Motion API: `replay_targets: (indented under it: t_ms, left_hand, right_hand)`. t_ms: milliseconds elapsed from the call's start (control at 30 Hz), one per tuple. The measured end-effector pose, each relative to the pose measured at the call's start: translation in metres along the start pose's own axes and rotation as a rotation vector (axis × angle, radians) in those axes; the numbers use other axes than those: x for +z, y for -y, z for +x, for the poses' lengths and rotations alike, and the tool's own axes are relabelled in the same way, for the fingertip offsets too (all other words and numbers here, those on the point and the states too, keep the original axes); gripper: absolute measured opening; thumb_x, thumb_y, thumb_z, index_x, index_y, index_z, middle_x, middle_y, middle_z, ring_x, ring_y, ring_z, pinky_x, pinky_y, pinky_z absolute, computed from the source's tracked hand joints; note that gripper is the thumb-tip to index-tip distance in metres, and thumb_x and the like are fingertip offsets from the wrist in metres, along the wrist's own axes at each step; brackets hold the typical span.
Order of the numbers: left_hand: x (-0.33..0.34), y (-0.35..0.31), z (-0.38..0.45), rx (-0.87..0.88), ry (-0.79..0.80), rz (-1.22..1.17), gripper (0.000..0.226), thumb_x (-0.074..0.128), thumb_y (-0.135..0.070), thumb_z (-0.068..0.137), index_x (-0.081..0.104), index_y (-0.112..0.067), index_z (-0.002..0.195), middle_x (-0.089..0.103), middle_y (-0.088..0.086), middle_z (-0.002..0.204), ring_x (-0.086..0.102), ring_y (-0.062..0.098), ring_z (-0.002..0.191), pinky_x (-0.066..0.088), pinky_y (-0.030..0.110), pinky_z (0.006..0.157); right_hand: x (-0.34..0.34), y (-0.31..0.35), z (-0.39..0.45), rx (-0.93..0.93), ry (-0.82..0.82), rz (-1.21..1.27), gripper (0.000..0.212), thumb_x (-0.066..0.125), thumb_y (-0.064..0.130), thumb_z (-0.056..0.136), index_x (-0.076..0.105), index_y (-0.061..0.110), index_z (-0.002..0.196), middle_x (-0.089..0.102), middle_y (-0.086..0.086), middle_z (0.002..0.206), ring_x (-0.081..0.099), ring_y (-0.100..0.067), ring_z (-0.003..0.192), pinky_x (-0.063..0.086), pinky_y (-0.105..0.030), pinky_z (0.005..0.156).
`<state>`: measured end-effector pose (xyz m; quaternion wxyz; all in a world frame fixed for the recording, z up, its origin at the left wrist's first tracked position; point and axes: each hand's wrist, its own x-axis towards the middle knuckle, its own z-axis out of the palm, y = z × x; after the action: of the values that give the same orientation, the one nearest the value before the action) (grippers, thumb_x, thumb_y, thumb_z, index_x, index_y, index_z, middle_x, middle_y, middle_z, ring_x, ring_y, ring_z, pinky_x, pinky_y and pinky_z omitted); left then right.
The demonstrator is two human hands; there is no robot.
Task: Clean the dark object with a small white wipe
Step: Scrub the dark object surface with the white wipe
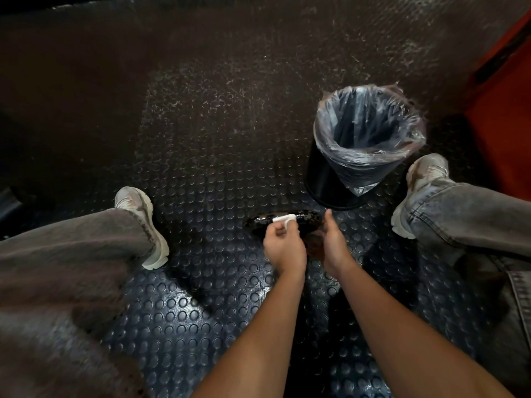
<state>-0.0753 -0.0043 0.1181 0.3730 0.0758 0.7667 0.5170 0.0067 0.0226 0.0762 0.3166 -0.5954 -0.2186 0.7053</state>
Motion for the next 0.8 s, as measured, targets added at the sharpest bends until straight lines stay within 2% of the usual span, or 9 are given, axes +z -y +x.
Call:
replay_targets:
  t_ms: [67, 133, 200, 300, 400, 567, 700, 800]
  left_hand:
    - [-0.003, -0.001, -0.001, 0.009, 0.101, 0.07, 0.009, 0.067, -0.022, 0.086, 0.069, -0.015, 0.083, 0.068, -0.004, 0.075, 0.061, 0.008, 0.065, 0.049, 0.022, 0.06]
    - [-0.007, -0.001, -0.001, -0.014, 0.221, 0.108, 0.008, 0.067, -0.023, 0.085, 0.072, -0.018, 0.083, 0.071, -0.004, 0.077, 0.064, 0.009, 0.069, 0.053, 0.029, 0.066]
    - [-0.011, -0.001, 0.0, -0.09, 0.379, 0.103, 0.01, 0.064, -0.019, 0.083, 0.074, -0.017, 0.086, 0.072, -0.002, 0.079, 0.064, 0.012, 0.071, 0.052, 0.029, 0.065]
    - [-0.017, -0.006, 0.005, -0.24, 0.516, -0.043, 0.018, 0.061, -0.014, 0.072, 0.071, -0.007, 0.084, 0.066, 0.007, 0.073, 0.057, 0.019, 0.063, 0.045, 0.03, 0.058]
    - [-0.028, -0.009, 0.011, -0.391, 0.567, -0.144, 0.023, 0.051, -0.008, 0.081, 0.067, 0.0, 0.096, 0.061, 0.014, 0.081, 0.053, 0.018, 0.059, 0.042, 0.027, 0.052]
    - [-0.053, -0.01, 0.025, -0.439, 0.679, -0.047, 0.026, 0.045, -0.01, 0.084, 0.064, -0.005, 0.101, 0.06, 0.003, 0.071, 0.046, 0.01, 0.053, 0.033, 0.022, 0.046]
    - [-0.069, -0.007, 0.046, -0.386, 0.646, 0.091, 0.024, 0.054, -0.02, 0.088, 0.071, -0.012, 0.103, 0.065, 0.0, 0.082, 0.052, 0.008, 0.059, 0.035, 0.021, 0.05]
    - [-0.085, -0.003, 0.066, -0.381, 0.558, 0.163, 0.031, 0.054, -0.033, 0.09, 0.074, -0.016, 0.107, 0.071, -0.002, 0.087, 0.059, 0.012, 0.067, 0.04, 0.025, 0.057]
  right_hand:
    - [-0.001, 0.001, -0.001, 0.004, 0.029, 0.01, 0.07, 0.033, 0.068, 0.099, 0.076, 0.014, 0.111, 0.076, -0.014, 0.108, 0.072, -0.03, 0.102, 0.055, -0.041, 0.083]
    - [0.0, 0.0, -0.002, 0.013, 0.021, 0.015, 0.066, 0.038, 0.064, 0.1, 0.074, 0.011, 0.111, 0.076, -0.013, 0.103, 0.074, -0.026, 0.089, 0.056, -0.036, 0.072]
    - [0.001, 0.0, -0.004, 0.023, -0.01, 0.029, 0.056, 0.044, 0.055, 0.1, 0.071, 0.007, 0.115, 0.073, -0.012, 0.099, 0.07, -0.021, 0.074, 0.053, -0.031, 0.06]
    - [0.003, 0.0, -0.012, 0.034, -0.01, 0.094, 0.049, 0.048, 0.043, 0.101, 0.062, 0.003, 0.124, 0.072, -0.013, 0.085, 0.064, -0.02, 0.061, 0.051, -0.031, 0.055]
    - [0.0, -0.002, -0.02, 0.094, 0.045, 0.212, 0.051, 0.054, 0.04, 0.098, 0.059, -0.001, 0.127, 0.068, -0.017, 0.092, 0.064, -0.023, 0.066, 0.052, -0.032, 0.057]
    - [-0.002, -0.005, -0.034, 0.197, 0.229, 0.21, 0.049, 0.066, 0.037, 0.089, 0.066, 0.002, 0.123, 0.071, -0.011, 0.097, 0.064, -0.019, 0.072, 0.046, -0.027, 0.06]
    - [0.002, -0.006, -0.03, 0.17, 0.158, 0.212, 0.052, 0.075, 0.019, 0.085, 0.061, -0.002, 0.13, 0.073, -0.01, 0.098, 0.067, -0.018, 0.08, 0.051, -0.025, 0.057]
    - [0.004, -0.009, -0.025, 0.198, 0.111, 0.319, 0.042, 0.067, 0.013, 0.093, 0.059, -0.003, 0.13, 0.073, -0.015, 0.108, 0.072, -0.024, 0.089, 0.059, -0.031, 0.063]
